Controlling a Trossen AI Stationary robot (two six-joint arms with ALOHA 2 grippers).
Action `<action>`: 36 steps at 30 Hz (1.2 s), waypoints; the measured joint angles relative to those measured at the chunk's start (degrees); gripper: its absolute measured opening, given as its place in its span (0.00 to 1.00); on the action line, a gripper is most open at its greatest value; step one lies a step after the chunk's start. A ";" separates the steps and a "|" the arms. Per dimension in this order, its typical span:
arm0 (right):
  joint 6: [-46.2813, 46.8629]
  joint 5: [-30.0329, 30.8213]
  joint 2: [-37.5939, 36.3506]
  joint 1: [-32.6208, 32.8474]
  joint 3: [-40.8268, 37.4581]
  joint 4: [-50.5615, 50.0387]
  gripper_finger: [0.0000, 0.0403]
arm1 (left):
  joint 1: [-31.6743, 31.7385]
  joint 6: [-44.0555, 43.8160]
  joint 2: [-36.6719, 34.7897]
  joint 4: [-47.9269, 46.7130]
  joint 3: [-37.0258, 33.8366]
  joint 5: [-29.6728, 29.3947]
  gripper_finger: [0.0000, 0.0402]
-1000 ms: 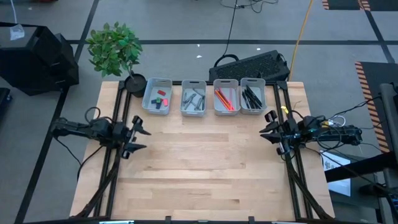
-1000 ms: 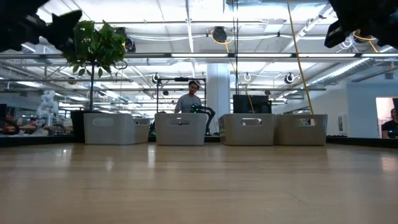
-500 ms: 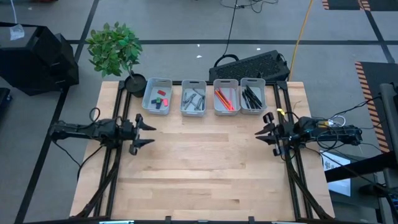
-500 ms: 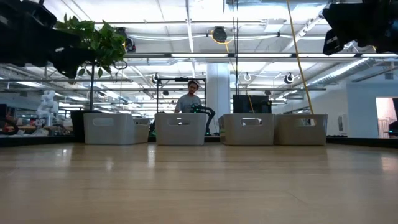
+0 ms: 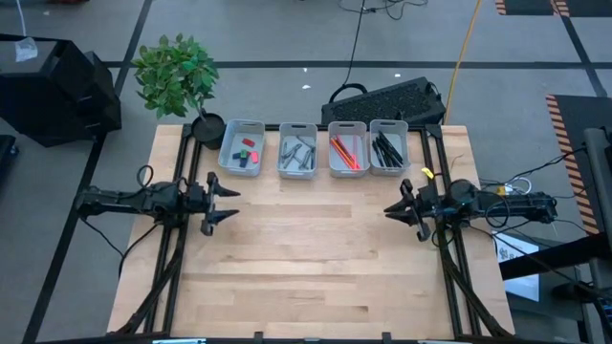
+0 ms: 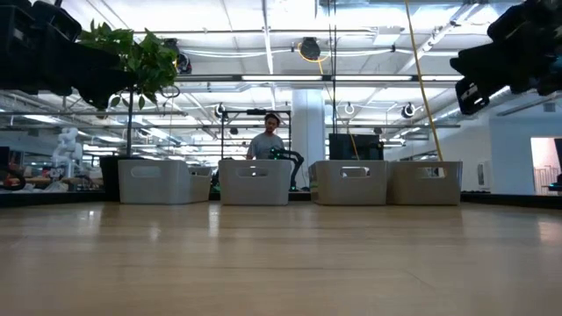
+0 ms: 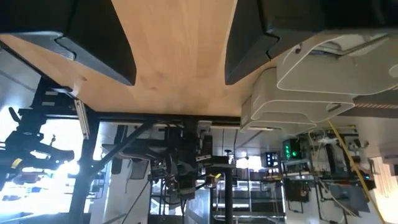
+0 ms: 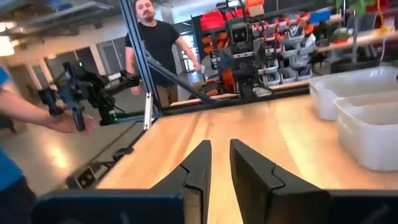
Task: Sort crayons/erasers/pens/pencils in bins
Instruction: Return to Home Position
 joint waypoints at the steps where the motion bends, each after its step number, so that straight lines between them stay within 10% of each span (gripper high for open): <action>1: -1.47 0.00 0.00 0.00 0.00 0.11 0.13 | 0.00 0.03 0.00 0.13 0.00 -0.09 0.62; 36: -11.33 -0.13 -0.02 0.00 -0.02 0.49 0.13 | 0.00 -0.12 0.00 0.40 -0.04 -0.23 0.62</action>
